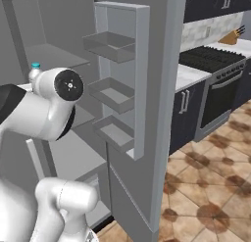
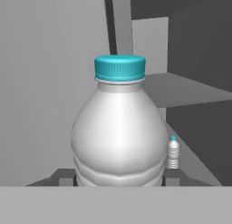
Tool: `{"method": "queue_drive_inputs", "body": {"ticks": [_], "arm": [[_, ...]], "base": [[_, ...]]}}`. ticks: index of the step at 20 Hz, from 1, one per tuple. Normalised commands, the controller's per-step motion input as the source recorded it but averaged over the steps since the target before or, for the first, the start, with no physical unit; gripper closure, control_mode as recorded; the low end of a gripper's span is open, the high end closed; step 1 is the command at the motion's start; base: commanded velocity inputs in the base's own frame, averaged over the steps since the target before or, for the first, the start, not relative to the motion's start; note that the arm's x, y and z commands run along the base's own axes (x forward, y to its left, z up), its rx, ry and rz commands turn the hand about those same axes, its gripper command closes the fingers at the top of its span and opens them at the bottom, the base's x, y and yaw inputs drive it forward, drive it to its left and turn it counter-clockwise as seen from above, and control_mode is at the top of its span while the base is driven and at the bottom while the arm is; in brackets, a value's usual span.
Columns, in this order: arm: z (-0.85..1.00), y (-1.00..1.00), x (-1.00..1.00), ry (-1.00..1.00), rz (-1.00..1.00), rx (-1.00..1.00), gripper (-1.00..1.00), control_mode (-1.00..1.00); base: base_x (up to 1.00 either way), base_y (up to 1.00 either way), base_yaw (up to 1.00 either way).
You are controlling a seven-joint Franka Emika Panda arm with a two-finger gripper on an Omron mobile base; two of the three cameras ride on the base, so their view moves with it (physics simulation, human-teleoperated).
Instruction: Take the bottled waters from the counter and place them in the freezer to freeze. Close the freezer door after placing the bottles.
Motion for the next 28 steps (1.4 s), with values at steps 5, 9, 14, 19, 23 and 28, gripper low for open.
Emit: {"method": "queue_drive_inputs", "body": {"ticks": [5, 9, 14, 19, 23, 28], "arm": [[0.0, 0.09, 0.26, 0.0, -0.01, 0.0, 1.0, -1.0], [0.0, 0.31, 0.32, 0.0, 0.0, 0.0, 1.0, -1.0], [0.01, 0.35, 0.34, 0.0, -0.05, 0.0, 1.0, -1.0], [0.14, 0.03, 0.43, 0.0, -0.01, -0.02, 1.0, -1.0], [0.0, 0.08, 0.55, 0.01, 0.0, -0.11, 1.0, -1.0], [0.0, 0.01, 0.51, 0.1, 0.0, -0.02, 1.0, -1.0]], "base": [[0.0, 0.0, 0.0], [0.0, 0.0, 0.0], [0.0, 0.0, 0.0], [0.0, 0.0, 0.0], [0.0, 0.0, 0.0], [0.0, 0.0, 0.0]]}}
